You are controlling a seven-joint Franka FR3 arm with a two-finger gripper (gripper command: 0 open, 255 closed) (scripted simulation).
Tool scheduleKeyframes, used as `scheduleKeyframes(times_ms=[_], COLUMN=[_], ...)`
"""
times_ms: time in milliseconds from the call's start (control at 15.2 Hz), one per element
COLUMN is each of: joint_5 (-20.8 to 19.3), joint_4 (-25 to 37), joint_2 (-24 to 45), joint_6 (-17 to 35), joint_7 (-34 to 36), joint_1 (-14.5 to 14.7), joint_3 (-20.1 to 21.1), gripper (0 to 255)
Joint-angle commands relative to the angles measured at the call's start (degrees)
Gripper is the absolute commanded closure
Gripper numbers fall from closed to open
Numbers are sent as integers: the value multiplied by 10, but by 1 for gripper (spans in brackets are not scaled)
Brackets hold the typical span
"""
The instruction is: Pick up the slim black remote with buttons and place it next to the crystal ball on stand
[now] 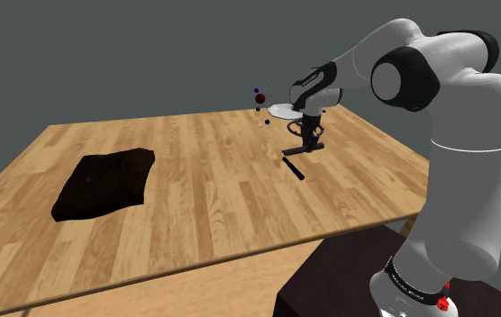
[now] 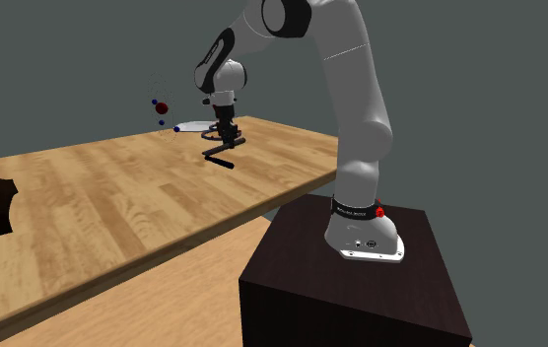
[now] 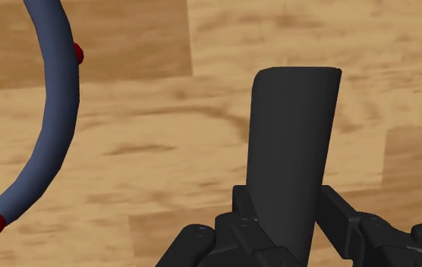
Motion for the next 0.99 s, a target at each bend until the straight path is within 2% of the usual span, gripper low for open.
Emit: scheduleKeyframes(times_ms=[0,66,132,462,726,924], joint_5=[0,0,0,0,-27,-27], joint_4=[0,0,0,0,38,38], joint_2=[0,0,0,0,-32,-32], joint_6=[0,0,0,0,-63,-63], joint_7=[0,0,0,0,18,18], joint_1=[0,0,0,0,8,8], joint_3=[0,0,0,0,-12,-12], gripper=[255,255,0,0,0,0])
